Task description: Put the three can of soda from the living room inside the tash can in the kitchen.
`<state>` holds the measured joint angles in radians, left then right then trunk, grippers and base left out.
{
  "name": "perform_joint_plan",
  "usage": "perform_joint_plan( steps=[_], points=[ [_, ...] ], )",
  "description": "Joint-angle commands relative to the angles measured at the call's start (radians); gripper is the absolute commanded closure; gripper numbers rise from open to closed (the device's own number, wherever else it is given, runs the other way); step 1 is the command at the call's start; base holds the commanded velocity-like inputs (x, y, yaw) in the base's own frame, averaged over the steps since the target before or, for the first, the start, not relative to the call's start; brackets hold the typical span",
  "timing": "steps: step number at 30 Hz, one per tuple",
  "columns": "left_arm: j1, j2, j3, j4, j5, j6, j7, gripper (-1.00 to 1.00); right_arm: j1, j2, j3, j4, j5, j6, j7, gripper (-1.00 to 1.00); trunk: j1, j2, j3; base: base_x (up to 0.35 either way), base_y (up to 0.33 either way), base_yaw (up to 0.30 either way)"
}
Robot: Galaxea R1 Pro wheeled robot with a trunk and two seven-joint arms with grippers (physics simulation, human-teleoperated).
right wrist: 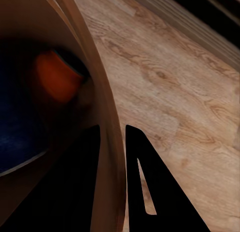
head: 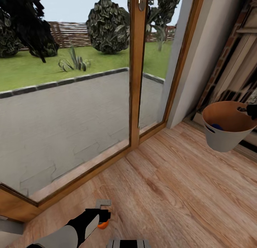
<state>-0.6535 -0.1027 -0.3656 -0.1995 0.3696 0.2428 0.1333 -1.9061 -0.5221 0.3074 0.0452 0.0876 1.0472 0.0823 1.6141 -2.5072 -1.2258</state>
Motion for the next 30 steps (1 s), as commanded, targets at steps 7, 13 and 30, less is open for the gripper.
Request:
perform_joint_plan(
  steps=[7, 13, 30],
  points=[
    [0.0, 0.0, 0.0, 0.0, 0.0, -0.002, -0.001, -1.0, -0.001, -0.001, 0.001, -0.001, 0.0, 0.0, 0.002, 1.0, 0.002, -0.001, -0.015, 0.0, 0.0, 0.0],
    [0.0, 0.0, 0.001, -0.001, 0.0, -0.003, -0.001, -1.0, -0.001, 0.0, 0.015, -0.001, 0.0, 0.0, 0.002, 1.0, 0.003, -0.001, -0.023, 0.0, 0.0, 0.0],
    [0.0, 0.001, 0.001, -0.001, 0.001, -0.041, -0.001, -1.0, -0.001, 0.001, 0.024, -0.001, 0.0, 0.0, 0.002, 1.0, 0.003, -0.001, -0.023, 0.0, 0.0, 0.0]
  ],
)
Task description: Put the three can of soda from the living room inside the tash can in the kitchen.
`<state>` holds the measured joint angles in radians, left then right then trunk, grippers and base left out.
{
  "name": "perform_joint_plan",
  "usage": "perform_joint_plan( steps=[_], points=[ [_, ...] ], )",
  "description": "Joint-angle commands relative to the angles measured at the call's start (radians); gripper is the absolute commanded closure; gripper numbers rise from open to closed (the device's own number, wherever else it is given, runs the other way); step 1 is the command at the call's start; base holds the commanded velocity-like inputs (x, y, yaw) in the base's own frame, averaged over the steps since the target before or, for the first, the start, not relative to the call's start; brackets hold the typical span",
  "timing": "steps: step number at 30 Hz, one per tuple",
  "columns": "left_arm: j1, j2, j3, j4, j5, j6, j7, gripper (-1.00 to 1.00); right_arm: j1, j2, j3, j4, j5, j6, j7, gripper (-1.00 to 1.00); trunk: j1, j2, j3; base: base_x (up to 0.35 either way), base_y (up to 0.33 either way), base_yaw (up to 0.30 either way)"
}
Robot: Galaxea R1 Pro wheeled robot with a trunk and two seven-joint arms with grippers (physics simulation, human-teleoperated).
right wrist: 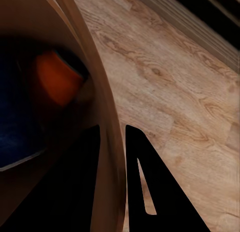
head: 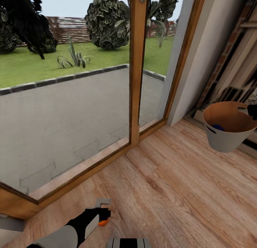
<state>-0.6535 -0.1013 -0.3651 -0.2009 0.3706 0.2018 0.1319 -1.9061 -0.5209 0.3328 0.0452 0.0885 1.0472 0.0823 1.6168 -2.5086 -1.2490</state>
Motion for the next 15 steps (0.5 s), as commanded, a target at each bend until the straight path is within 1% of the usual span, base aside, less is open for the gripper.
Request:
perform_joint_plan(
  steps=[1, 2, 7, 14, 15],
  points=[
    [0.0, 0.0, 0.0, 0.0, 0.0, 0.0, 0.0, -1.0, -0.001, 0.0, -0.002, -0.001, -0.001, 0.0, 0.002, 1.0, 0.0, 0.0, 0.0, 0.0, 0.0, 0.0],
    [0.0, 0.0, 0.0, 0.0, 0.0, 0.0, 0.0, -1.0, -0.001, 0.0, -0.001, -0.001, -0.001, 0.0, 0.002, 1.0, 0.0, 0.0, 0.0, 0.0, 0.0, 0.0],
    [0.0, 0.0, 0.0, 0.0, 0.0, -0.002, 0.0, -1.0, -0.001, 0.001, -0.001, -0.001, -0.001, 0.0, 0.002, 1.0, 0.002, -0.001, -0.019, 0.0, 0.0, 0.0],
    [0.0, 0.0, 0.0, 0.0, 0.0, -0.004, 0.0, -1.0, -0.001, 0.0, 0.0, -0.001, -0.001, 0.0, 0.002, 1.0, 0.002, -0.001, -0.019, 0.0, 0.0, 0.0],
    [0.0, 0.0, 0.0, 0.0, 0.0, -0.004, 0.0, -1.0, -0.001, -0.001, 0.0, -0.001, -0.001, 0.0, 0.002, 1.0, 0.003, -0.001, -0.023, 0.0, 0.0, 0.0]
  ],
)
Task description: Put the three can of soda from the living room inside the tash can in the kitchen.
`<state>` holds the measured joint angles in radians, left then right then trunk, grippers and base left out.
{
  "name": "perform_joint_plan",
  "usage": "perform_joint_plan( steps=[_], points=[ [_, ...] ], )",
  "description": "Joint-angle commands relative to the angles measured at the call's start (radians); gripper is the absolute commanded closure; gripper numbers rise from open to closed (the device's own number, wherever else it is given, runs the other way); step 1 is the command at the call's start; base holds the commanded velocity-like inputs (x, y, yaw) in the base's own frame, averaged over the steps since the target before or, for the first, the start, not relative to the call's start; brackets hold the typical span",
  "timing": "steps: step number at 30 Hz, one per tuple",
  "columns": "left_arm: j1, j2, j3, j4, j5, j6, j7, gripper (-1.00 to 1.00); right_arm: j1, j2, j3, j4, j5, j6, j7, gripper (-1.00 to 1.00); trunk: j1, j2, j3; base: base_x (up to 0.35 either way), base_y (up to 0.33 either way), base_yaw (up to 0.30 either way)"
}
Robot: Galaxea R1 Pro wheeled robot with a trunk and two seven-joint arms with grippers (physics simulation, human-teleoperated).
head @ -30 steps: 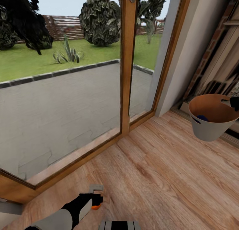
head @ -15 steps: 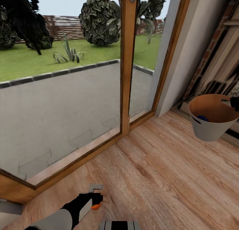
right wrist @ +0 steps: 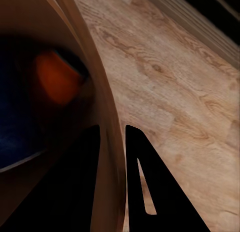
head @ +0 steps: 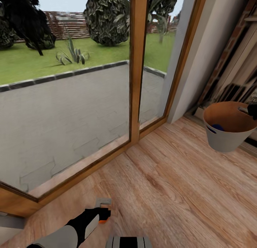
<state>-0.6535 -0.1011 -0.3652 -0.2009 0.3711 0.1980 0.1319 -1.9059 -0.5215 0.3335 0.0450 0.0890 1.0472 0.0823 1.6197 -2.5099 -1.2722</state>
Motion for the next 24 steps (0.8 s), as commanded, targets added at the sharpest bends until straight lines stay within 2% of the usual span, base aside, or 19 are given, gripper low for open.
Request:
perform_joint_plan(
  steps=[1, 5, 17, 20, 24],
  points=[
    [0.0, 0.0, 0.0, 0.0, 0.0, 0.0, 0.0, -1.0, -0.001, 0.0, -0.001, -0.001, -0.002, 0.0, 0.002, 1.0, 0.0, 0.0, -0.004, 0.0, 0.0, 0.0],
    [0.0, 0.001, 0.0, 0.0, 0.0, -0.001, 0.0, -1.0, -0.001, 0.0, -0.001, -0.001, -0.002, 0.0, 0.002, 1.0, 0.002, -0.001, -0.019, 0.0, 0.0, 0.0],
    [0.0, 0.001, 0.0, 0.0, 0.0, -0.014, 0.0, -1.0, -0.001, 0.0, -0.001, -0.001, -0.002, 0.0, 0.002, 1.0, 0.002, -0.001, -0.019, 0.0, 0.0, 0.0],
    [0.0, 0.001, 0.0, 0.0, -0.001, -0.034, -0.001, -1.0, -0.001, 0.0, -0.001, -0.001, -0.002, 0.0, 0.002, 1.0, 0.003, -0.002, -0.031, 0.0, 0.0, 0.0],
    [0.0, 0.001, 0.0, 0.0, -0.001, -0.042, 0.0, -1.0, -0.001, 0.0, -0.001, -0.001, -0.002, 0.0, 0.002, 1.0, 0.003, -0.002, -0.031, 0.0, 0.0, 0.0]
  ],
)
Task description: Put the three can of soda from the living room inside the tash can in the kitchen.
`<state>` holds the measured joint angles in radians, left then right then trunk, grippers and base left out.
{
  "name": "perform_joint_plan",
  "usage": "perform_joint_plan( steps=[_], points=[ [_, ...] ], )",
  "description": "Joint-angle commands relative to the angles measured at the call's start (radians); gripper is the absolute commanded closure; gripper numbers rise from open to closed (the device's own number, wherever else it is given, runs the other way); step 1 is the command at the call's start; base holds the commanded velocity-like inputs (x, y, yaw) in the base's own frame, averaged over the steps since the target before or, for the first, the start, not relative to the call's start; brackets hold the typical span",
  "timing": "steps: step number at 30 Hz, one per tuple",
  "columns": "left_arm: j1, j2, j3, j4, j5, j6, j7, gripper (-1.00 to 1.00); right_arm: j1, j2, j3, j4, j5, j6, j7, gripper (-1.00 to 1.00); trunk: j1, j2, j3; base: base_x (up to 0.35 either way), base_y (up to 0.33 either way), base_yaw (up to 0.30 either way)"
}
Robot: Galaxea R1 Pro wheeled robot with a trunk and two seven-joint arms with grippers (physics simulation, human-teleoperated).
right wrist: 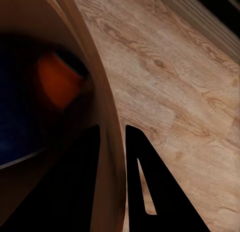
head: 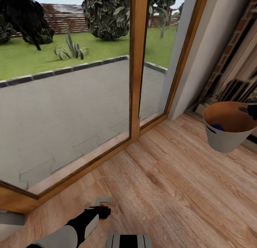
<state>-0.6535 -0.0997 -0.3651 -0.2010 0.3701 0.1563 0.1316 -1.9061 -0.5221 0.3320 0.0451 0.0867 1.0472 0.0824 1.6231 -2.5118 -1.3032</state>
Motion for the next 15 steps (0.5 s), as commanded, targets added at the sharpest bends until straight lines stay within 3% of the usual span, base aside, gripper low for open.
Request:
perform_joint_plan(
  steps=[1, 15],
  points=[
    [0.0, 0.0, 0.0, 0.0, 0.0, -0.002, 0.0, -1.0, -0.001, 0.0, 0.001, -0.001, 0.001, 0.0, 0.002, 1.0, 0.0, 0.0, 0.0, 0.0, 0.0, 0.0],
    [0.0, 0.0, 0.0, 0.0, 0.001, -0.006, 0.0, -1.0, 0.001, 0.0, 0.001, -0.001, 0.002, 0.0, 0.002, 1.0, 0.001, -0.001, -0.011, 0.0, 0.0, 0.0]
  ],
)
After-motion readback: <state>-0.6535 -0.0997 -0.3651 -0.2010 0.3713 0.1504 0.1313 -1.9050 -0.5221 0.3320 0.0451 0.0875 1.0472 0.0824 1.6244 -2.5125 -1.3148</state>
